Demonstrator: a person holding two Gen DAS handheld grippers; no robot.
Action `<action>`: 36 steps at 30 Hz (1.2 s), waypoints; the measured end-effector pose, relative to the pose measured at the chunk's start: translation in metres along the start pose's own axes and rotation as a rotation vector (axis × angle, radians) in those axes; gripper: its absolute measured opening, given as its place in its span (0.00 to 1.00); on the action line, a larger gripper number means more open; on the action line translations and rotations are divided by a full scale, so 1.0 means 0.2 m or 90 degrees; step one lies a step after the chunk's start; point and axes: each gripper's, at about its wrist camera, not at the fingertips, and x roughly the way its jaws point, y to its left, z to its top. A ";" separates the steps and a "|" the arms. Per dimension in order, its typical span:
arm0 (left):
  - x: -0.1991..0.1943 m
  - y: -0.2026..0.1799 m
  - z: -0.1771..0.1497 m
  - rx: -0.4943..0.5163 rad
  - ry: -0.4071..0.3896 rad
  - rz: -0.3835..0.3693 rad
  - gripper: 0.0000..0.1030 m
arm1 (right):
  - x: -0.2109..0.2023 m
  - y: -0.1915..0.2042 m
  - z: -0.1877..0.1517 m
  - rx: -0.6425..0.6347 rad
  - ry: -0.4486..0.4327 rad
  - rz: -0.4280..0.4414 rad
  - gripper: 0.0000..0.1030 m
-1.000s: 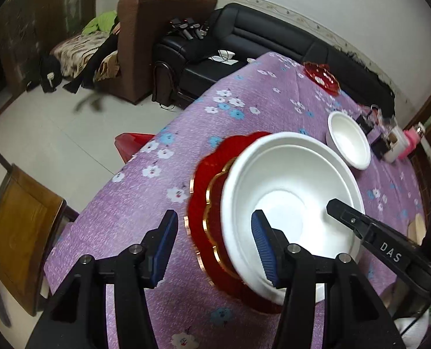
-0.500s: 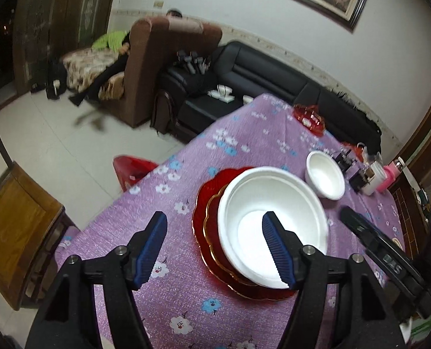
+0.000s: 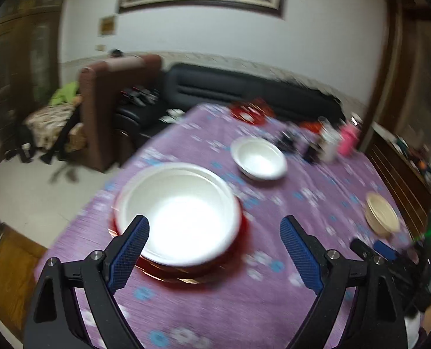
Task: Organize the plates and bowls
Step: 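Move the right tool to the beige plastic bowl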
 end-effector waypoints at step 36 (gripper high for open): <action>0.30 -0.44 -0.32 0.119 0.182 -0.087 0.88 | -0.06 -0.44 -0.17 0.108 0.060 -0.065 0.90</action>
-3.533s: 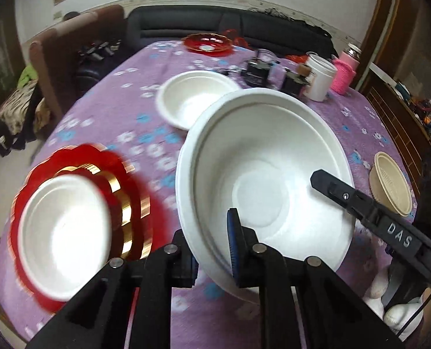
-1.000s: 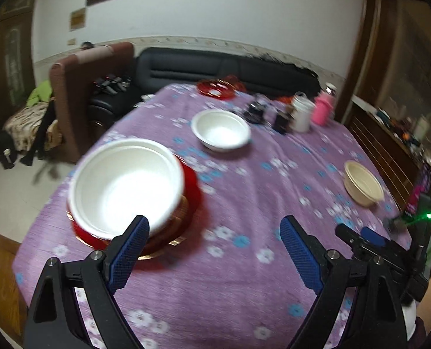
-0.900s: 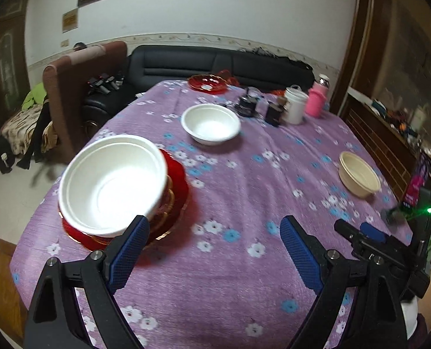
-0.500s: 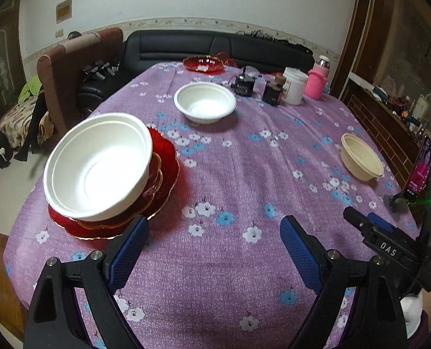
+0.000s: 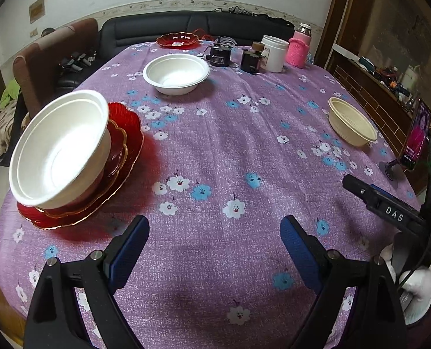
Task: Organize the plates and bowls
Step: 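Move the right tool to the beige plastic bowl, then grasp the beige plastic bowl rim with the right tool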
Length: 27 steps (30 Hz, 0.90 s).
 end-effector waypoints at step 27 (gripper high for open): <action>0.03 0.05 -0.01 -0.023 0.005 -0.005 0.88 | 0.32 -0.54 0.58 0.295 -0.033 -0.169 0.29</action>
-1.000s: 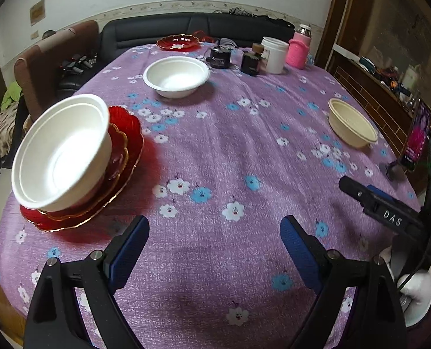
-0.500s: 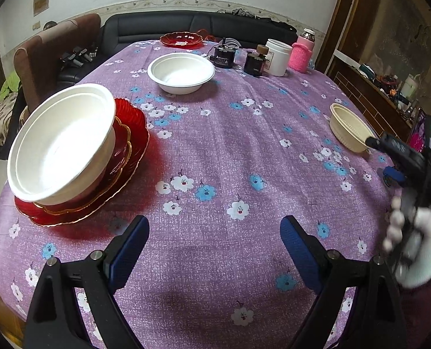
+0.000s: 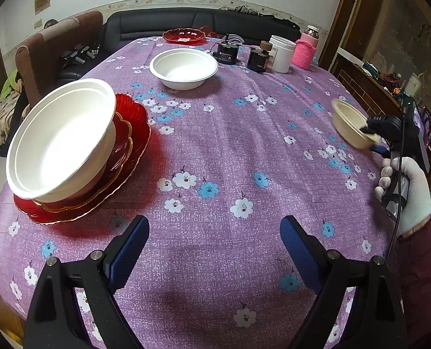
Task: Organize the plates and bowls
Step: 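Grasp the beige plastic bowl rim with the right tool, then lift and carry the beige bowl with the right tool to the stack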
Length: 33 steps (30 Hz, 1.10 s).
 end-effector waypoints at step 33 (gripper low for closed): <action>0.05 0.00 0.16 -0.060 0.029 -0.081 0.88 | -0.22 0.32 -0.53 -0.227 0.154 0.258 0.43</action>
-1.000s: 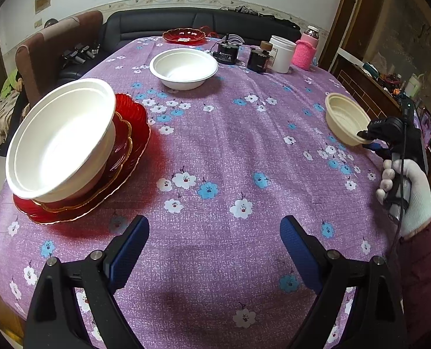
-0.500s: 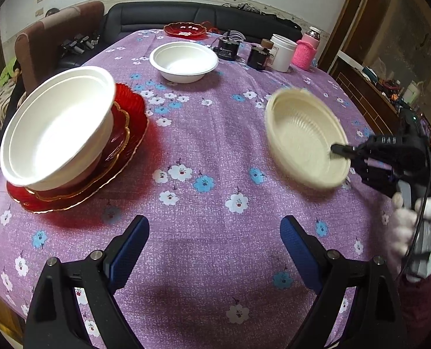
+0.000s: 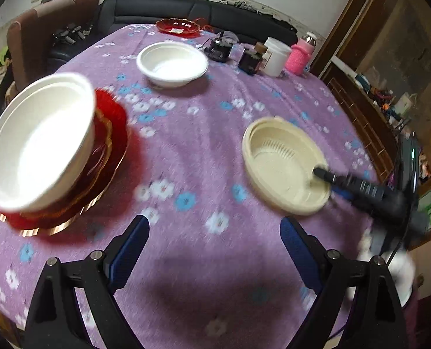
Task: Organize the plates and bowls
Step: 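Lift and carry the beige bowl with the right tool to the stack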
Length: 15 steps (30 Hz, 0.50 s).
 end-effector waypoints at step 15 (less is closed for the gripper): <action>0.55 -0.14 0.29 -0.007 0.106 0.020 0.54 | 0.03 0.01 -0.05 -0.038 -0.003 -0.006 0.42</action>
